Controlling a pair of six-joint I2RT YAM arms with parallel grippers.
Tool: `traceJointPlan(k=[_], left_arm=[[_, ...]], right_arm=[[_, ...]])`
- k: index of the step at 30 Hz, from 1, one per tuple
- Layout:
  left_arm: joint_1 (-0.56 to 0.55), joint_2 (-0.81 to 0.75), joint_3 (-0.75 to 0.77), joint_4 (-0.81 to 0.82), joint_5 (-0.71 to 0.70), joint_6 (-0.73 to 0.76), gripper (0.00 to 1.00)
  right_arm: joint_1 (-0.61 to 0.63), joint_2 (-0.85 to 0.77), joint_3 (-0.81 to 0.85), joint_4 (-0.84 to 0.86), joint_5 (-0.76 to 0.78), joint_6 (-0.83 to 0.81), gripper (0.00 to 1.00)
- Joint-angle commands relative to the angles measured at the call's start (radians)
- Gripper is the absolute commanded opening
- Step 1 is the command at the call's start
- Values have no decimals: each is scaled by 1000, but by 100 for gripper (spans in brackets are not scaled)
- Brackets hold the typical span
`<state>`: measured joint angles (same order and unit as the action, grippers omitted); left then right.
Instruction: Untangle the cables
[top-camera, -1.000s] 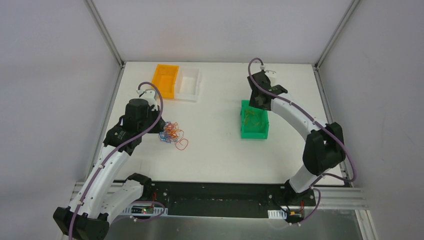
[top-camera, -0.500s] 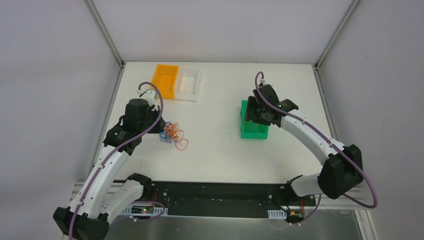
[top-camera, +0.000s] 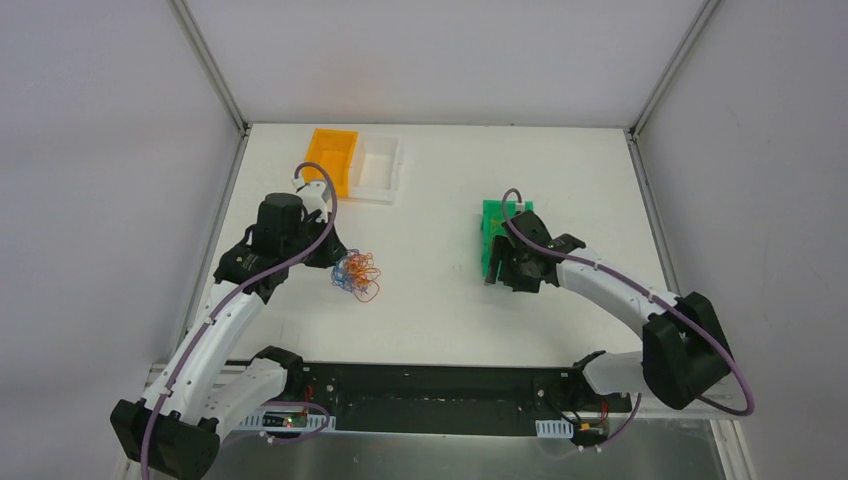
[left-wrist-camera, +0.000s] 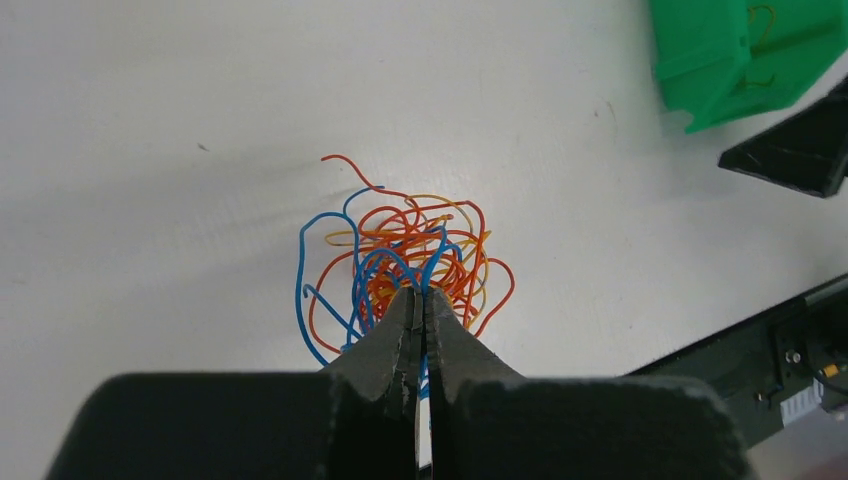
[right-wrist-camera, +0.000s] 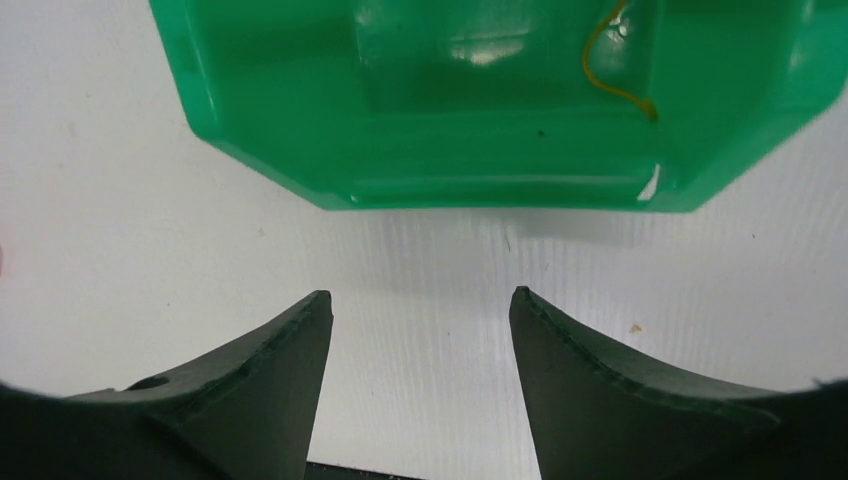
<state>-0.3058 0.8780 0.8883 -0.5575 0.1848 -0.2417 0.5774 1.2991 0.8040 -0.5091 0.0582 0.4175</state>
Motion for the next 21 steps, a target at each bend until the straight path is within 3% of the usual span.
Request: traceJointPlan(k=[1,9,14,16,21], left_arm=[[5,31,28,31,150,22,0],[-1,75,64,34,245,-27,0],[-64,135,120,44,267,-64,0],[-107,162,139,53,252,-68,0],[-169,226,178,95,272,-90,0]], right_arm=[[-18,106,72,97,13,12,69],[-112,317,273,142,12,-42,69],[-128,382,397,101,10,-69,70],[-126,346,394,109,-58,-92,73],[-84,149,196,301,-373,-186,77]])
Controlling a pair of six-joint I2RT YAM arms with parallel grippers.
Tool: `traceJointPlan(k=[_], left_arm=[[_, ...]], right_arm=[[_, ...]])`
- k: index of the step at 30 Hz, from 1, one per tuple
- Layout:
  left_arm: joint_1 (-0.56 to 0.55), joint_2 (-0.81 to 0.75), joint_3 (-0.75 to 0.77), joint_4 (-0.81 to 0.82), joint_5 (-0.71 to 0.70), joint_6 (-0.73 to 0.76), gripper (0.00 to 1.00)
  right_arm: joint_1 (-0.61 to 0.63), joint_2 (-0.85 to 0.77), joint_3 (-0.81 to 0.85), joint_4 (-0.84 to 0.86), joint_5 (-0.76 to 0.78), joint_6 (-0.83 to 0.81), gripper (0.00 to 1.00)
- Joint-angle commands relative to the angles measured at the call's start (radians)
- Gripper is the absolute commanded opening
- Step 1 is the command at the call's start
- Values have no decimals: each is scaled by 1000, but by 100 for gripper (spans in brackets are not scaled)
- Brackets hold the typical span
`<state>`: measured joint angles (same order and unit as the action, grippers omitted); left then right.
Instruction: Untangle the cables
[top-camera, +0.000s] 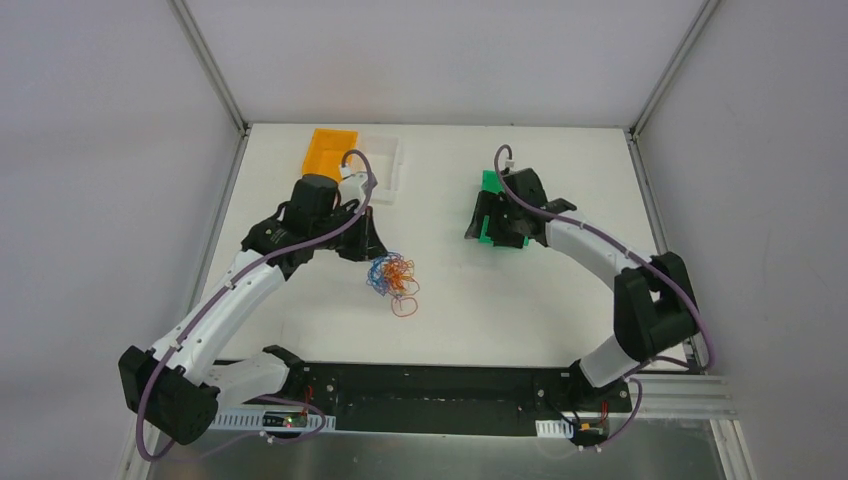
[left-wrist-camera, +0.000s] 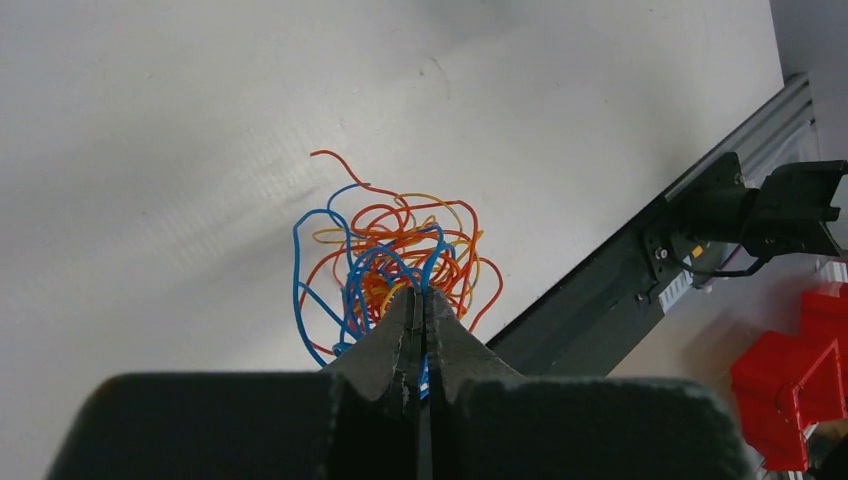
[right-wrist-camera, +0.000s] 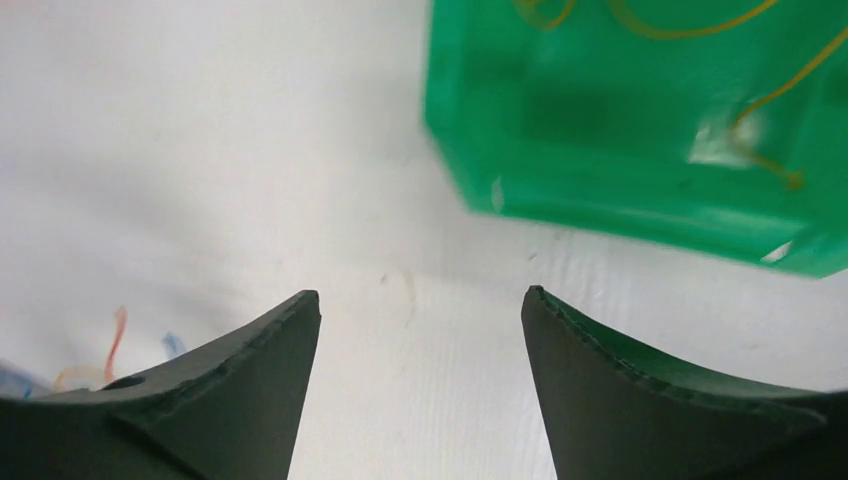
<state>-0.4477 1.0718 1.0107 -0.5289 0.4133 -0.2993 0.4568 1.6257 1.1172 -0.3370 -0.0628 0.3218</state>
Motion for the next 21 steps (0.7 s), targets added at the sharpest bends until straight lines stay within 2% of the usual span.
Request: traceJointPlan(k=[1,5,7,11,17,21], left_arm=[[-29,42,60,78,54,-36,0],[-34,66,85,109,84,-49,0],[-35,76,100,117,99,-55,0],[-37,89,127,119,142,-63,0],[-37,72,145,119,194,-93,0],[-37,43,153,119,229,-112,0]], right_arm=[[48,-212,-161,169,-298,-105,77],[124,-347,-332,339,-513,-165,78],[169,-399,-407,446,-532,-145,78],[214,-446,-506,602,-490,-107,78],[266,-420,-499,648,-394,-154,74],[279,-400,-497,717,-354,-161,68]])
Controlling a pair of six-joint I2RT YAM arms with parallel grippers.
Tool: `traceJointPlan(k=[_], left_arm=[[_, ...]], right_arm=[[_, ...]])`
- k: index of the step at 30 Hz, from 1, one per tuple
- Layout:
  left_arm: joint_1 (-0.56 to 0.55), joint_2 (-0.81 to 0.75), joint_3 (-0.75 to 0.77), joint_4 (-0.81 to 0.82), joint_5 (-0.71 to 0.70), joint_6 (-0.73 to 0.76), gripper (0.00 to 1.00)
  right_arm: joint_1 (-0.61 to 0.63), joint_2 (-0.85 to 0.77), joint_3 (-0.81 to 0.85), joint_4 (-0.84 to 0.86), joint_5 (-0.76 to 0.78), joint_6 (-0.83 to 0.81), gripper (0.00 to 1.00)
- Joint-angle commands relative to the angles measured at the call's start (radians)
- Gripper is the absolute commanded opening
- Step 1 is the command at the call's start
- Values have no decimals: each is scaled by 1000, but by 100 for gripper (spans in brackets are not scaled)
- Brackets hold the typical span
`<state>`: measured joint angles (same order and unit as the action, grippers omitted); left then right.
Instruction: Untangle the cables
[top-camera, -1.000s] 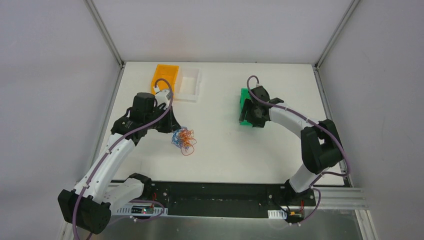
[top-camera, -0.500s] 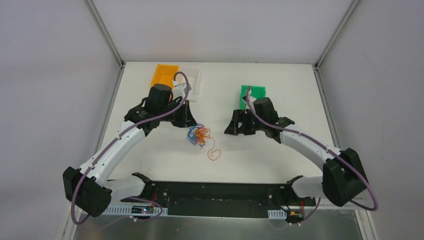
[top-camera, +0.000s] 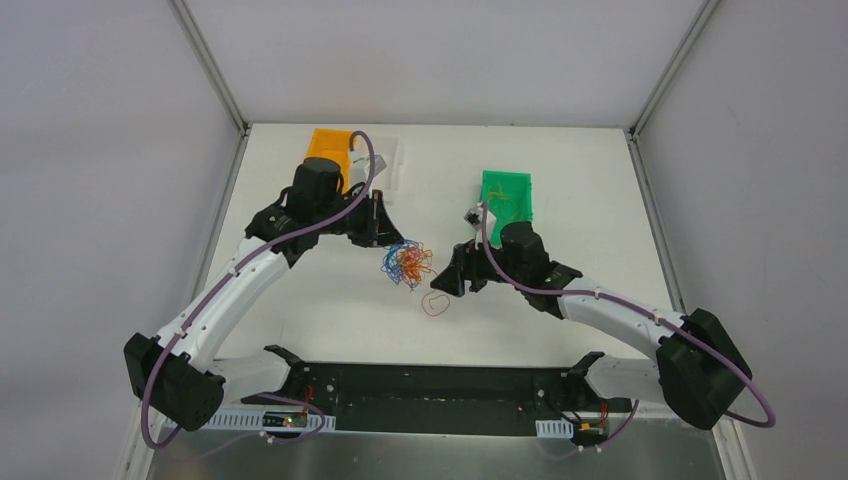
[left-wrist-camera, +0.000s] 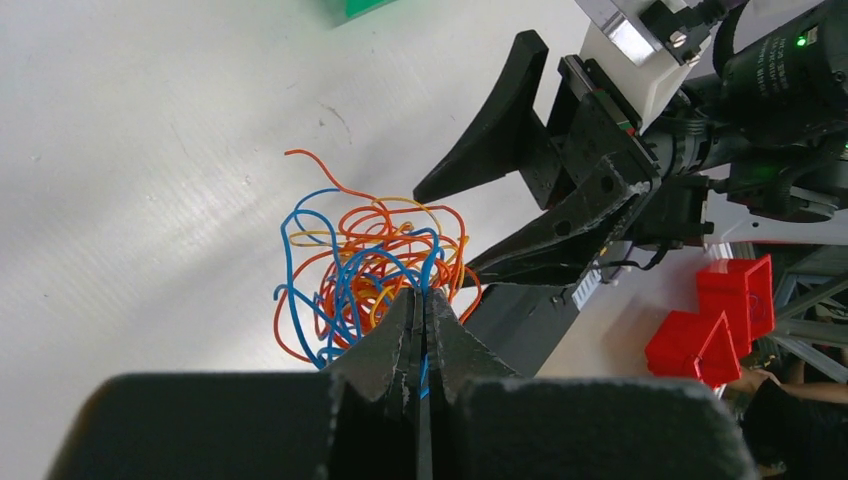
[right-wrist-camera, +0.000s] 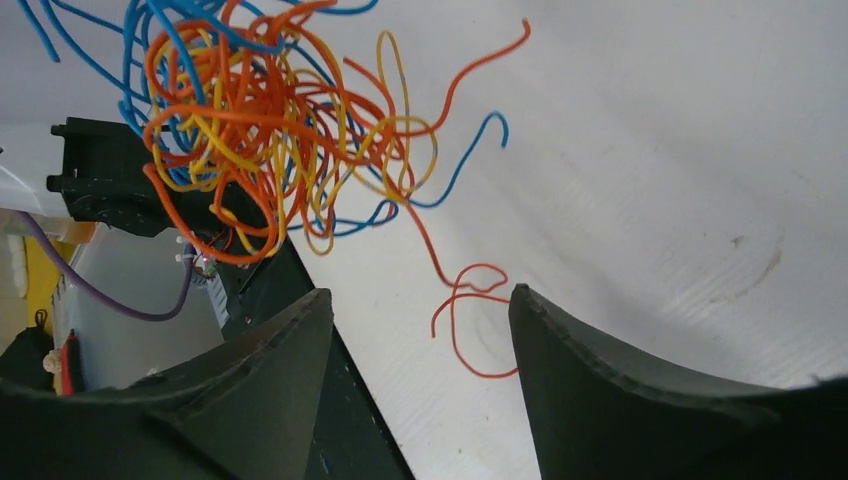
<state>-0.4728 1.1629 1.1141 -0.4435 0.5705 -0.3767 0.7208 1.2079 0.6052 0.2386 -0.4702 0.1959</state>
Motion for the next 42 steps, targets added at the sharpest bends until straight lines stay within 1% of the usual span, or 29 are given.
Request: traceJointPlan(k=[1,3,6,10,11,12,13,14,16,18,19,21,23,24,25,26,28,31,33,36,37,39,42], left_arm=[[-12,-56,50,34,76,-37,0],[-12,-71,55,34,79,-42,0],[-12,-86,62,34,81,-50,0],[-12,-86,70,34,77,-59,0],[-12,-86,67,34,73,-59,0],[-12,-86,64,34,65,-58,0],[-12,-90,57,34,49,-59,0],[-11,-97,51,32,22,-59,0],[-7,-121,31,20,-85,-74,0],[6,-162,-5,-9,-248,-96,0],[13,-183,-19,-28,-344,-96,0],[25,-230,-33,-91,-567,-99,0],[45,-267,-41,-153,-771,-106,0],[65,-278,-40,-182,-849,-115,0],[91,-284,-34,-217,-898,-126,0],[139,-284,-24,-251,-927,-132,0],[202,-271,-13,-297,-941,-134,0],[231,-251,-9,-328,-988,-126,0],[232,-239,-11,-337,-1012,-129,0],[234,-224,-11,-349,-1039,-146,0],[234,-221,-13,-348,-1030,-149,0],[234,-219,-18,-346,-997,-152,0],[234,-207,-21,-347,-981,-155,0]], right_arm=[[18,27,21,149,55,-37,66],[26,51,38,161,50,-36,60],[49,84,58,181,40,-28,56],[82,115,54,262,63,9,42],[85,115,45,286,67,23,36],[86,112,37,304,74,36,26],[86,105,31,311,88,47,6],[86,99,27,302,115,58,0],[86,80,25,251,171,67,0],[85,50,16,181,264,86,0],[82,29,8,137,342,100,0],[69,-42,-9,45,450,122,0],[45,-121,-22,-76,639,160,0],[22,-164,-24,-154,710,187,0],[-6,-208,-13,-247,787,221,0],[-50,-252,8,-391,838,252,0],[-151,-326,36,-546,909,301,0],[-318,-414,57,-661,912,310,0],[-384,-432,73,-710,917,310,0],[-438,-421,112,-793,956,329,0],[-447,-421,121,-803,939,319,0],[-449,-432,128,-786,868,283,0],[-449,-459,131,-779,880,287,0]])
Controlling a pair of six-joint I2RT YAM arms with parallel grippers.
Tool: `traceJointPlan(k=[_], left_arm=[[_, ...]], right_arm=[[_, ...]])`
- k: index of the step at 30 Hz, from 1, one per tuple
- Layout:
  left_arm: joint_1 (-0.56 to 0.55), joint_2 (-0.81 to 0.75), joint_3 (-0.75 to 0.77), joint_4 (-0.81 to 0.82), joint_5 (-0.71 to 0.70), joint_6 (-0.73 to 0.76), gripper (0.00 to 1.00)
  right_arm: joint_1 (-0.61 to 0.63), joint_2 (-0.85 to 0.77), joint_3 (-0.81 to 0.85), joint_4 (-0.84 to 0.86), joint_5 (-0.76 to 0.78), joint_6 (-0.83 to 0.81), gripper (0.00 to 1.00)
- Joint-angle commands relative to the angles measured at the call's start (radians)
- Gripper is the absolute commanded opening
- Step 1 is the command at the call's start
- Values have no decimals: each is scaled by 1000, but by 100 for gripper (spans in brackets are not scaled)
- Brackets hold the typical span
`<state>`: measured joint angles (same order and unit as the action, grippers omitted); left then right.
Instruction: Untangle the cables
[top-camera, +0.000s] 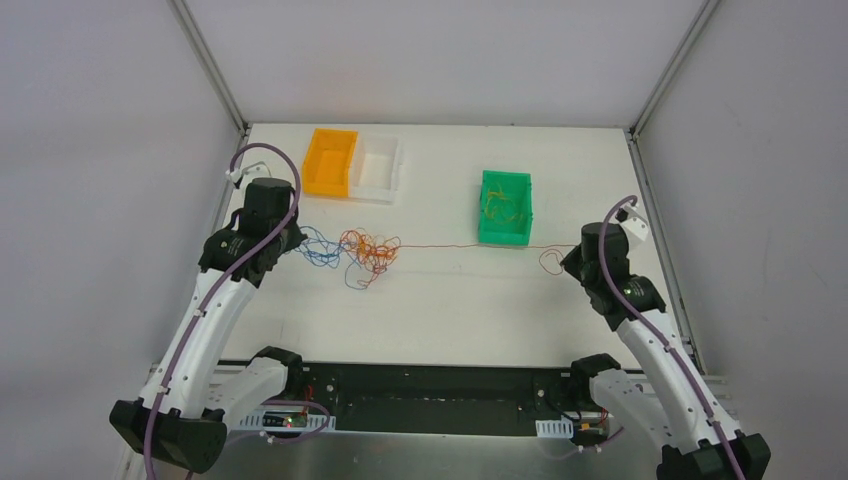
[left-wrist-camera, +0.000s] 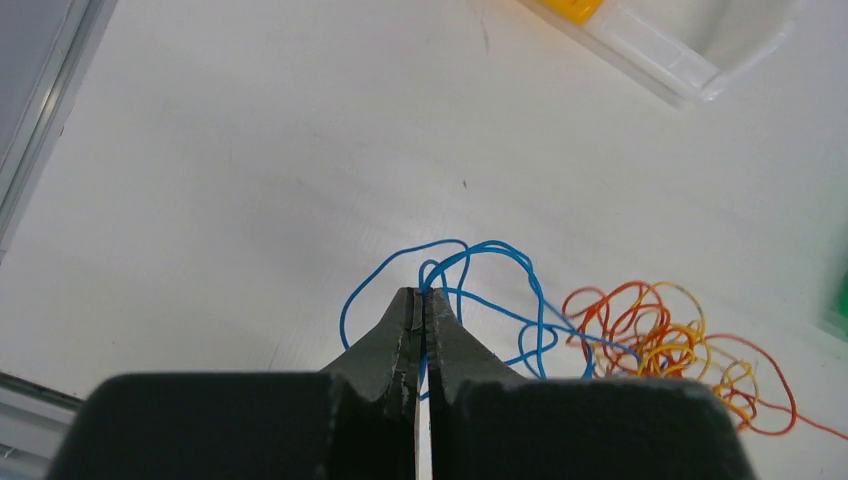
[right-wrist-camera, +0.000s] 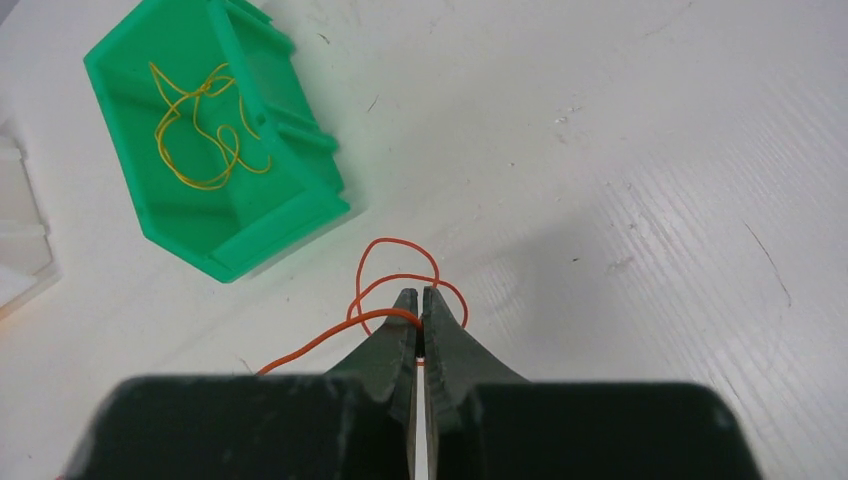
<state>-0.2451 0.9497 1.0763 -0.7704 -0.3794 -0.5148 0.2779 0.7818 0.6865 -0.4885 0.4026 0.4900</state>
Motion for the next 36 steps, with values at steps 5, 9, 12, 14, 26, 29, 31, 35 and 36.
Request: traceJointPlan(k=[5,9,12,14,26,29,31,35,36], left_arm=[[6,14,-9,43,206,36,0],[6,37,-25,93,430,94,0],[6,57,-33,106,514,116,0],[6,61,-41,116,562,126,0],[4,51,-52,154,662,173,0],[5,40,-47,155,679,178,0],[4,33,-48,157,685,180,0],[5,3,-47,156,696,194,0],[5,-7,-44,155,709,200,0]], right_arm=[[-5,-50,55,23,-271,-110,0],[-1,3,72,39,-566,-169,0],[29,46,99,2,-646,-209,7],[74,56,111,-27,-627,-235,20],[403,224,173,130,-611,-346,77],[492,348,219,171,-568,-419,77],[544,445,263,185,-527,-473,77],[635,618,314,263,-442,-589,77],[652,642,318,291,-445,-623,77]])
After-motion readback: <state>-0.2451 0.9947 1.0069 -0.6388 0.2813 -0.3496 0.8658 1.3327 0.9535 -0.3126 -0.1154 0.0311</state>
